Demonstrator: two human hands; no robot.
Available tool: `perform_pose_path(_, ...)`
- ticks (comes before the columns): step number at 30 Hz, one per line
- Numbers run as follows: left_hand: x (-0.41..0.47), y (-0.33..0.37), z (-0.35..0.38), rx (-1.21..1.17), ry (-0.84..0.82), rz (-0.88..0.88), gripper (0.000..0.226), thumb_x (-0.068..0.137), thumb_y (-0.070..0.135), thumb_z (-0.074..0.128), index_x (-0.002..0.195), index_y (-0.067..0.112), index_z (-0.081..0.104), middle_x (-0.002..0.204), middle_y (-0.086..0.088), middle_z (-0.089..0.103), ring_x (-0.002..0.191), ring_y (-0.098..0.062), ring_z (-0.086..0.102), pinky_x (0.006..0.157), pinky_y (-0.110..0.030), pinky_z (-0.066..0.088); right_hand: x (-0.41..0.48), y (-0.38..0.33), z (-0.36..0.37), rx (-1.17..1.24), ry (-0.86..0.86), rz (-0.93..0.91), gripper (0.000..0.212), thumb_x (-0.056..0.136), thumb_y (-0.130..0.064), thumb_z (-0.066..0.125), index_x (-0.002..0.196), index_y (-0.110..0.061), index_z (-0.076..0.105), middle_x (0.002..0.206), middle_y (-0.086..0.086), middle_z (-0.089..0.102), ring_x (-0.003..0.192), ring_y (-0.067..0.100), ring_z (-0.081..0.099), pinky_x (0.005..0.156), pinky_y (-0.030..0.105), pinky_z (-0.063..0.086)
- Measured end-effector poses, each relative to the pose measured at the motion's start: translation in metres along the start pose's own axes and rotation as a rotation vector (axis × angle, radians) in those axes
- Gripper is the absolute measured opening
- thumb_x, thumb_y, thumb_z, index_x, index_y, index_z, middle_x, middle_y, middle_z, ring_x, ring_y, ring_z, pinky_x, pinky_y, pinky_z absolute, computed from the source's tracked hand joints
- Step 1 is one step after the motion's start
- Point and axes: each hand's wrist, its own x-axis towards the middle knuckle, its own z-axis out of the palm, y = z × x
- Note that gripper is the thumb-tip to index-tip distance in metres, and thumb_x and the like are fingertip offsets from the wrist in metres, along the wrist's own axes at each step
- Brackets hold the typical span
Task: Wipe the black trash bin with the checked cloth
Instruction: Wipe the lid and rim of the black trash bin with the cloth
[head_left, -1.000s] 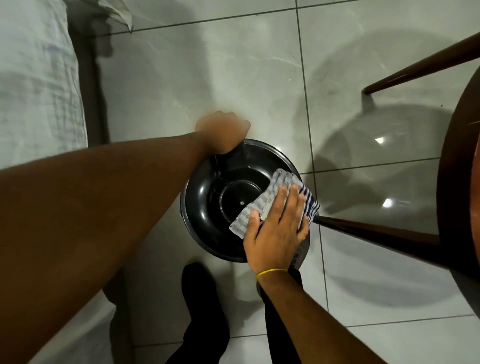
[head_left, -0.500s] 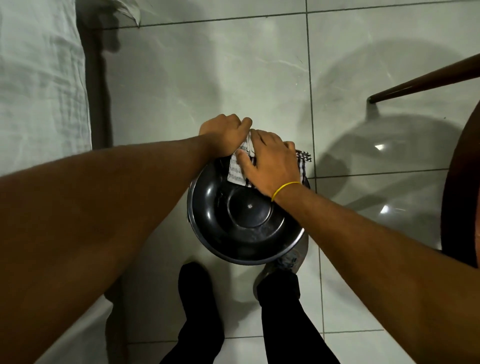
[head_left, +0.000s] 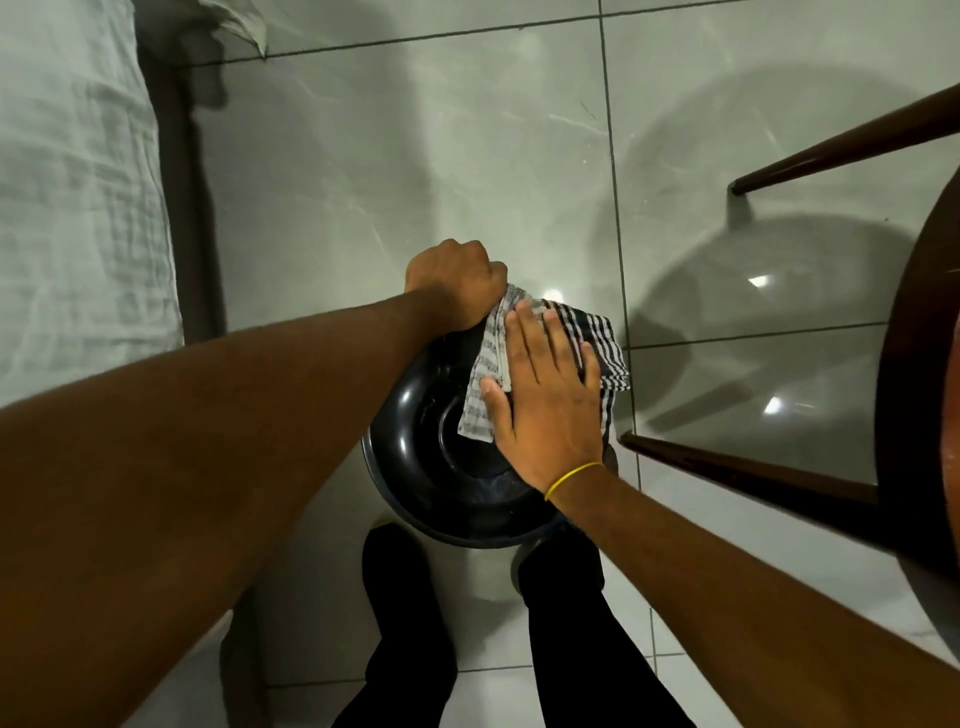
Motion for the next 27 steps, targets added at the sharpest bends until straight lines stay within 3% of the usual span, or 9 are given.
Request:
perform_pose_path(4, -0.002, -0.001, -0.001, 0.004, 0.004, -0.004, 0.039, 0.099, 0.037, 0.039, 0.066, 0.018, 0.046, 0.069, -0.006, 0.049, 0.061, -0.025, 0.048, 0.058, -0.035, 0.034, -0.009, -0.010, 0.009, -0.027, 0.012, -0.023, 0.074, 0.115, -0.057, 0.028, 0.177, -0.020, 0.011, 0.186, -0.001, 0.006, 0.172, 0.025, 0.011, 0.135, 0.060, 0.014)
perform_pose_path(11, 0.000, 0.000, -0.001, 0.019, -0.081, 0.003, 0.039, 0.095, 0.040, 0.046, 0.092, 0.012, 0.074, 0.085, -0.011, 0.065, 0.080, -0.035, 0.063, 0.069, -0.036, 0.047, -0.026, -0.025, 0.018, -0.005, 0.027, -0.116, 0.074, 0.114, -0.050, 0.036, 0.176, -0.018, 0.014, 0.186, -0.001, 0.010, 0.171, 0.027, 0.016, 0.133, 0.060, 0.010)
perform_pose_path(16, -0.001, -0.004, -0.001, -0.004, -0.096, 0.025, 0.036, 0.093, 0.038, 0.045, 0.074, 0.014, 0.065, 0.075, -0.008, 0.063, 0.073, -0.032, 0.061, 0.065, -0.036, 0.048, -0.029, -0.029, 0.016, -0.020, -0.007, -0.186, 0.074, 0.114, -0.050, 0.038, 0.176, -0.017, 0.016, 0.185, 0.001, 0.012, 0.172, 0.027, 0.014, 0.134, 0.061, 0.014)
perform_pose_path(20, 0.002, -0.002, -0.001, 0.009, -0.133, 0.043, 0.035, 0.088, 0.039, 0.046, 0.082, 0.018, 0.074, 0.083, -0.009, 0.067, 0.078, -0.033, 0.063, 0.066, -0.036, 0.047, -0.039, -0.049, 0.021, -0.081, -0.061, -0.615, 0.076, 0.108, -0.049, 0.048, 0.175, -0.021, 0.025, 0.183, -0.002, 0.022, 0.171, 0.024, 0.019, 0.134, 0.059, 0.013)
perform_pose_path(23, 0.002, -0.003, 0.002, 0.037, -0.124, 0.076, 0.034, 0.088, 0.042, 0.043, 0.076, 0.018, 0.064, 0.076, -0.006, 0.058, 0.072, -0.031, 0.056, 0.062, -0.035, 0.041, -0.056, -0.078, 0.035, -0.174, -0.158, -0.961, 0.075, 0.105, -0.046, 0.051, 0.172, -0.018, 0.032, 0.181, 0.000, 0.028, 0.170, 0.025, 0.021, 0.135, 0.060, 0.015)
perform_pose_path(27, 0.003, -0.006, 0.003, 0.060, -0.126, 0.115, 0.034, 0.089, 0.043, 0.040, 0.075, 0.019, 0.059, 0.074, -0.003, 0.051, 0.069, -0.029, 0.052, 0.060, -0.035, 0.036, -0.068, -0.088, 0.047, -0.333, -0.155, -1.162, 0.069, 0.104, -0.037, 0.045, 0.168, -0.012, 0.039, 0.178, 0.007, 0.036, 0.168, 0.031, 0.024, 0.136, 0.060, 0.013)
